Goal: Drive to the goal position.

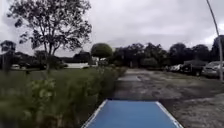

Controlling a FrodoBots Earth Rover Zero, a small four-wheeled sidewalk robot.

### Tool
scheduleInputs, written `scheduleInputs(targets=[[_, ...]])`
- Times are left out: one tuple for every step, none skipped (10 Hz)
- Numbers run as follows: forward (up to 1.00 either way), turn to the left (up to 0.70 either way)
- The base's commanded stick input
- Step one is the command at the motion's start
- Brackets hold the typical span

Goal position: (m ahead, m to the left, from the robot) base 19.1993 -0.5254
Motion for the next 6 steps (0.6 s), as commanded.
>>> scheduleInputs(targets=[[0.5, 0.0], [0.5, -0.06], [0.5, -0.41], [0.5, -0.48], [0.5, -0.5], [0.5, 0.0]])
